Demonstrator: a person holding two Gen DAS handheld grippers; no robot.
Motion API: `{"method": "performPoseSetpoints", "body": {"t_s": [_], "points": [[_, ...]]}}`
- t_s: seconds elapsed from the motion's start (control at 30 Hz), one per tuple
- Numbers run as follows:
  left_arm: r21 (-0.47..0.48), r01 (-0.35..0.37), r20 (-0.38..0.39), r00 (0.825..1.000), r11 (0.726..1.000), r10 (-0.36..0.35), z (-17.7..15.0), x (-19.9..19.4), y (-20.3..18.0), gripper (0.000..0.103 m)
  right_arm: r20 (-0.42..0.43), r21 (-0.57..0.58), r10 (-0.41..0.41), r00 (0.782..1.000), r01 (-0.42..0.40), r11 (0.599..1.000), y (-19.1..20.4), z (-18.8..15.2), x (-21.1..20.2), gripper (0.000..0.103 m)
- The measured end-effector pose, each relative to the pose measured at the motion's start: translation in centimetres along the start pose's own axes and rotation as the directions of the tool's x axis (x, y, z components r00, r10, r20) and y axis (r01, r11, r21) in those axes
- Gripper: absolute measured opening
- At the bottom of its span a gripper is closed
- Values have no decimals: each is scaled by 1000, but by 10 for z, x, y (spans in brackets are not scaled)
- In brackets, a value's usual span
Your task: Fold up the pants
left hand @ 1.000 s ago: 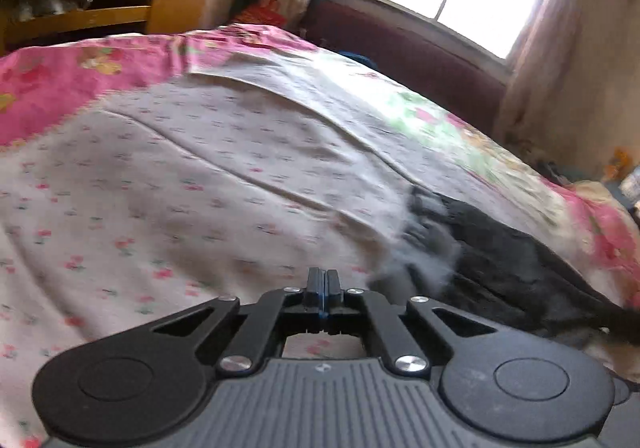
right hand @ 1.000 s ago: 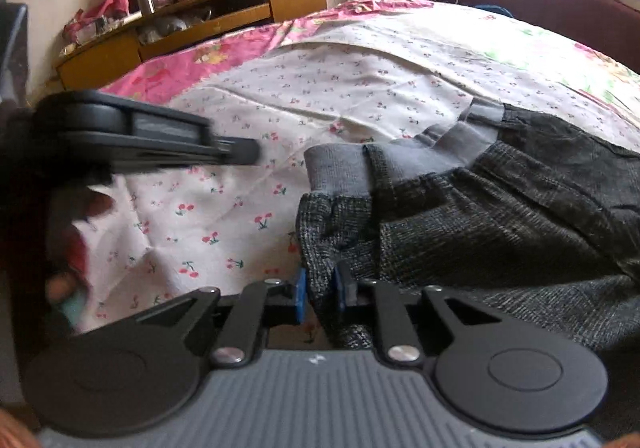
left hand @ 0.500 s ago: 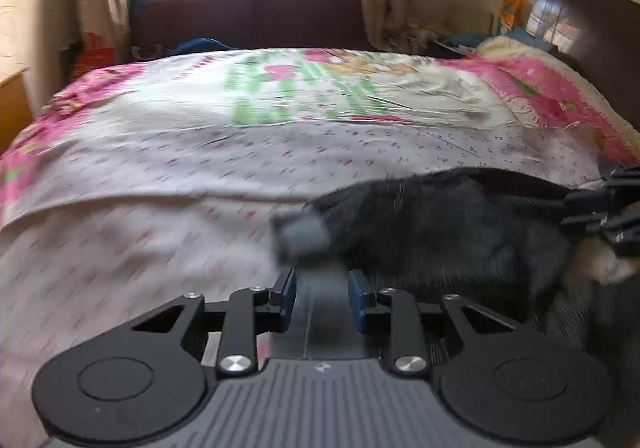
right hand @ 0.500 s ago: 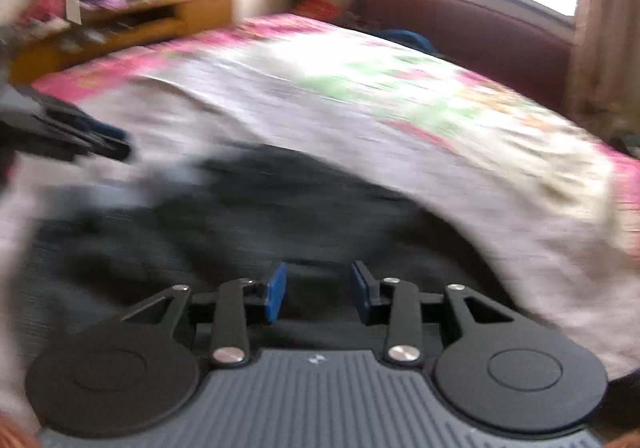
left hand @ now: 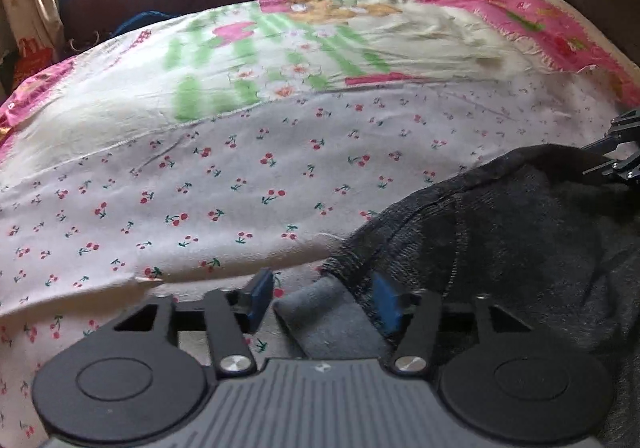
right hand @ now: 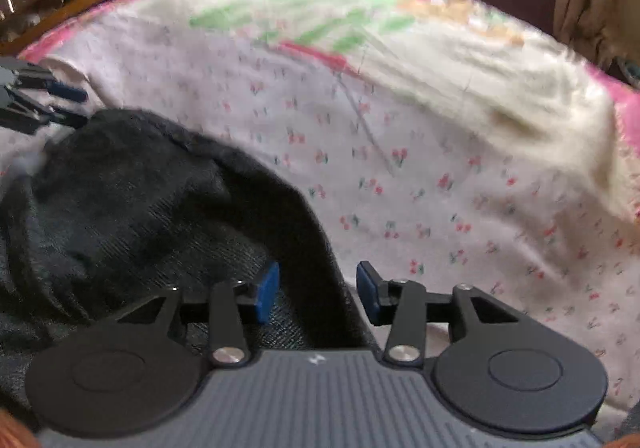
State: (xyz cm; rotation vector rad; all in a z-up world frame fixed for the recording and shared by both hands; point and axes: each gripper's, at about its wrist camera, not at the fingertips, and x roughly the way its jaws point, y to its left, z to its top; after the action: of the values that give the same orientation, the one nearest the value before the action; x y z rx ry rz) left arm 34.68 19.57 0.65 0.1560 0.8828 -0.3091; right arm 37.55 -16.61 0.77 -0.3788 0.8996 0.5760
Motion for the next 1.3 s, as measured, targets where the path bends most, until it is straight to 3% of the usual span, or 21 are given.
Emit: {"method": "performPoseSetpoints", "body": {"t_s": [0.17,0.2,0.23,0.27,0.3,0.33,0.47,0.5,0.6,0.73,0.87,1.07,1.23,1.3], "points": [[-7,40,-66,997,999,-41,5,17,12,87,-50,36,-6,999,8,999,-3,-1,24,42],[-17,43,-74,996,999,-44,6,18,14,88,-45,57,-4,999,7,998,-5,0,25,38],[-28,52,-85,995,998,-54,6,19,16,86,-44,75,6,999,-3,997,-6,0,25,25],[-35,53,-96,994,998,-56,7,22,16,83,-45,88,14,999,-10,996,-7,0,26,17],[-28,45,-106,993,999,-48,7,24,13,73,-45,91,13,999,-9,996,-5,1,25,9],[-10,50,-119,992,999,-51,6,26,7,61,-42,83,4,999,-1,997,-2,0,24,8],[58,13,-127,992,998,-6,6,20,-13,46,-24,31,-39,999,40,999,10,-1,13,4],[69,6,-129,992,998,3,6,16,-14,32,-8,23,-44,999,44,999,11,-1,6,4],[105,1,-133,991,995,13,4,1,-18,26,59,44,-32,998,30,999,12,-3,-22,3],[142,-3,-82,997,990,14,1,-34,-33,24,137,34,-19,990,14,999,28,-13,-73,3],[195,30,-30,999,980,-25,-26,-91,-57,24,195,-7,34,980,-33,999,62,-49,-152,3],[201,44,-26,999,979,-39,-107,-160,-96,24,161,17,53,986,-57,998,115,-143,-234,0],[132,-10,-42,999,991,15,-167,-168,-112,24,60,116,39,997,-46,992,136,-204,-213,0],[58,-13,-22,1000,998,14,-178,-169,-111,24,54,77,7,999,-11,997,151,-214,-198,2]]}}
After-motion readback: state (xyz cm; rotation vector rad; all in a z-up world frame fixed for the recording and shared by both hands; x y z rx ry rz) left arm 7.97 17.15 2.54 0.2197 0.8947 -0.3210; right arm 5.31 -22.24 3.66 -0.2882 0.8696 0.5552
